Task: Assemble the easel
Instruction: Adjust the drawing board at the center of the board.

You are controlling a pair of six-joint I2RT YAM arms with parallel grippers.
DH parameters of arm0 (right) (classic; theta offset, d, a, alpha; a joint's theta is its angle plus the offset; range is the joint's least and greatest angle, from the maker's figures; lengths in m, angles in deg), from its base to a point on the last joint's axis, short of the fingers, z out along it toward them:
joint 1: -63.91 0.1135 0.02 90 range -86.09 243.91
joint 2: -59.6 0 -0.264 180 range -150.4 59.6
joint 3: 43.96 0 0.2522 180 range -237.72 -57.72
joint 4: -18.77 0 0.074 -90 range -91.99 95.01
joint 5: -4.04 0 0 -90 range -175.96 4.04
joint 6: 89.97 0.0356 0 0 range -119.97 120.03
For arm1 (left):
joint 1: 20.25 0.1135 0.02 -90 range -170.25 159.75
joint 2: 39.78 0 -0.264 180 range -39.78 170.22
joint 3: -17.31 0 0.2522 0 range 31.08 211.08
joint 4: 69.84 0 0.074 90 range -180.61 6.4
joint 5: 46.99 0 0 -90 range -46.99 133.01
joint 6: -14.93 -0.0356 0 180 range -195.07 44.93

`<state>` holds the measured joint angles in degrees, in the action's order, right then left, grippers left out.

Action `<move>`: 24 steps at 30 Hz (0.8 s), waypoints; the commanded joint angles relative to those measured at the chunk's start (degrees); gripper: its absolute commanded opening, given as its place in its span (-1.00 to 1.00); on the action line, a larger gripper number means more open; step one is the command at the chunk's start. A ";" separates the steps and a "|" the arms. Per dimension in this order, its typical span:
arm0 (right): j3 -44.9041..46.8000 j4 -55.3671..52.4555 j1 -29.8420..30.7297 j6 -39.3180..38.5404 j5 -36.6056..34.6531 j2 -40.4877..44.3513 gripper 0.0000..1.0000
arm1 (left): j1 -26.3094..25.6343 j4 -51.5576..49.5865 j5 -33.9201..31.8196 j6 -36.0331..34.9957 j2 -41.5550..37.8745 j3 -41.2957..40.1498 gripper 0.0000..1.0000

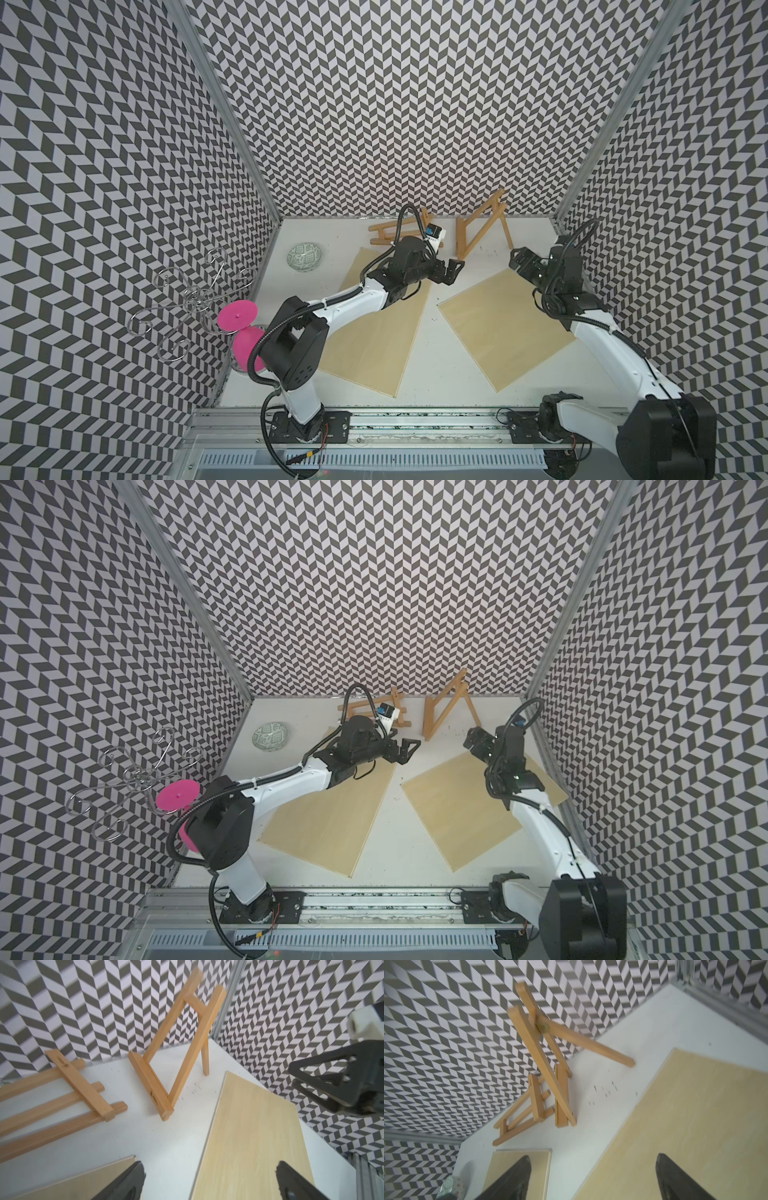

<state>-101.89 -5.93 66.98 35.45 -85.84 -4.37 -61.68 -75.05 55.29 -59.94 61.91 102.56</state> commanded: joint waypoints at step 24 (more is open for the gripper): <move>20.79 -17.14 -7.55 6.78 4.80 7.37 0.98 | -6.12 -5.48 -2.72 17.66 7.60 -5.77 0.99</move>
<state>-82.15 -20.84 59.66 40.91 -80.35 2.54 -68.11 -81.56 54.39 -44.24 68.46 97.20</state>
